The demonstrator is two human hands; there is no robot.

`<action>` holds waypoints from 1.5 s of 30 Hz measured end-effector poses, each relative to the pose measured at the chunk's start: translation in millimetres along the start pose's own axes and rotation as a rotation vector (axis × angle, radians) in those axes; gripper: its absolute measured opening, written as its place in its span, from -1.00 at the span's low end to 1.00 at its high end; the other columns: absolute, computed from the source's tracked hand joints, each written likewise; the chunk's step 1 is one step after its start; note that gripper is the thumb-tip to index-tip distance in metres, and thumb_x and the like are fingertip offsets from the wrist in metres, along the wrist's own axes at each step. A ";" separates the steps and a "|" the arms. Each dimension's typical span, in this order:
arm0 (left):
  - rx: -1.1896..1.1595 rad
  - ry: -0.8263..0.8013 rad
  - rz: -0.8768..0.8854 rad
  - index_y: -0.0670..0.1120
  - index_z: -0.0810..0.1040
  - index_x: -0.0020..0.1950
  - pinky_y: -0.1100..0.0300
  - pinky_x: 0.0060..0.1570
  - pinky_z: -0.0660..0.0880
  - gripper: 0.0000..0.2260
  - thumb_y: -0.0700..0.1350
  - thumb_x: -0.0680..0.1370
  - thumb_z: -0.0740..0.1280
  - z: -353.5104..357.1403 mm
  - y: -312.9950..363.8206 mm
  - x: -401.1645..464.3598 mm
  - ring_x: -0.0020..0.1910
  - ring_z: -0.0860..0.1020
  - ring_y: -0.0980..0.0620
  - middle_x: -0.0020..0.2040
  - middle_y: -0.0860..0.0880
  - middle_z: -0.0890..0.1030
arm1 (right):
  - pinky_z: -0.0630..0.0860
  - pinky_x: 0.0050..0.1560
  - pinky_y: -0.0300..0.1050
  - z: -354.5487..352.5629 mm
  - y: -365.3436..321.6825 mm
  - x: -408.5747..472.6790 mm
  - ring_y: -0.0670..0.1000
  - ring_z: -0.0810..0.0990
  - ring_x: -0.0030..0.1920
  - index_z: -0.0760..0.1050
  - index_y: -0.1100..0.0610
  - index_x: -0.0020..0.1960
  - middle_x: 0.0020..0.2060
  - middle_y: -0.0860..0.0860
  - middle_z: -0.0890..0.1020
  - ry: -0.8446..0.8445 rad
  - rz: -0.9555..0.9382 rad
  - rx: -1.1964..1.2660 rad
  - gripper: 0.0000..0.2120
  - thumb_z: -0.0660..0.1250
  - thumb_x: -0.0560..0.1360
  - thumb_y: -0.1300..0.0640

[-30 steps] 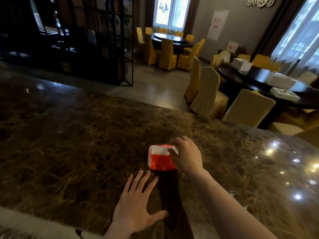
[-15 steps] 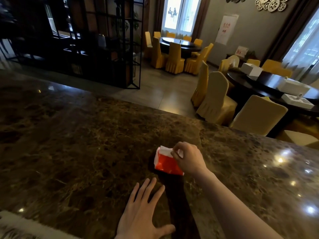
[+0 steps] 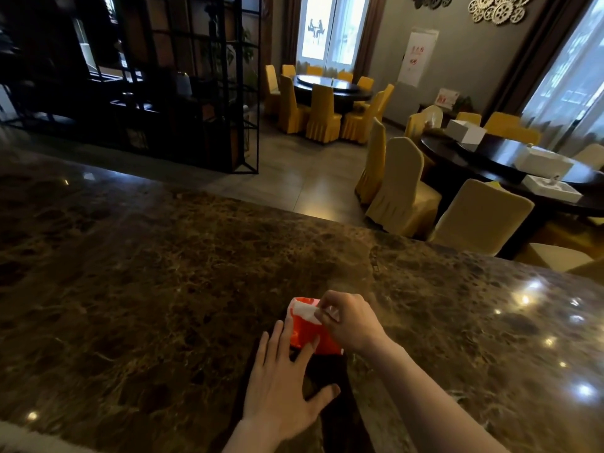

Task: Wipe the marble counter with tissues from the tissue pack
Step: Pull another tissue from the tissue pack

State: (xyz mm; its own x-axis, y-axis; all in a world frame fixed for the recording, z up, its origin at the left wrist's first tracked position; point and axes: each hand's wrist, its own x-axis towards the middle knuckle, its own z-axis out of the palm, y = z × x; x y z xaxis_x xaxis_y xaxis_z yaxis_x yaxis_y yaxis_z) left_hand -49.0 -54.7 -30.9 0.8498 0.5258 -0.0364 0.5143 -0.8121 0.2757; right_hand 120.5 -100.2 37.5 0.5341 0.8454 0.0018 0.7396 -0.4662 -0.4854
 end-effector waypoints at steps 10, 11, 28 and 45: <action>0.035 -0.049 -0.022 0.23 0.03 0.64 -0.10 0.59 -0.22 -0.22 0.57 0.50 -0.16 19.0 2.8 9.3 0.64 -0.24 -0.13 0.63 -0.10 -0.40 | 0.58 -0.17 -0.18 -11.3 12.8 -6.3 -0.14 0.59 -0.16 0.55 -0.03 0.01 -0.15 -0.14 0.62 0.167 0.018 0.168 -0.97 0.34 0.62 0.06; 0.043 -0.054 -0.028 0.22 0.21 0.61 -0.10 0.56 -0.14 -0.26 0.56 0.53 -0.10 17.0 1.9 8.0 0.65 -0.09 -0.17 0.67 -0.15 -0.24 | 0.58 -0.18 -0.19 -15.2 12.4 -6.4 -0.15 0.60 -0.16 0.55 -0.03 0.00 -0.16 -0.14 0.62 0.214 0.036 0.237 -0.96 0.33 0.62 0.07; 0.099 -0.053 -0.074 0.15 0.44 0.51 -0.39 0.28 0.37 -0.27 0.54 0.52 -0.02 32.3 16.1 25.0 0.33 0.52 -0.41 0.48 -0.22 0.47 | 0.62 -0.09 -0.09 -65.8 43.6 -31.0 -0.03 0.63 -0.06 0.58 0.03 -0.02 -0.08 -0.01 0.65 0.592 0.259 0.715 -0.92 0.33 0.63 0.12; 0.129 -0.065 -0.167 0.19 -0.35 0.61 -0.19 0.60 -0.07 0.05 0.52 0.14 -0.66 14.1 14.1 26.7 0.64 -0.14 -0.26 0.57 -0.24 -0.49 | 0.62 0.07 0.14 -114.7 91.3 -65.7 0.03 0.60 -0.01 0.56 -0.05 0.01 -0.03 -0.02 0.63 0.824 0.521 0.723 -0.91 0.30 0.62 -0.02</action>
State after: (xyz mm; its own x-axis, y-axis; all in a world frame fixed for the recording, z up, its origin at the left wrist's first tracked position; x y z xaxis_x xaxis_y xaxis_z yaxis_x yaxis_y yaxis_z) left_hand -17.5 -55.7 -41.5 0.7548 0.6421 -0.1339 0.6558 -0.7426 0.1355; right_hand 199.9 -228.2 93.3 0.9944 0.0581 0.0888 0.0997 -0.2252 -0.9692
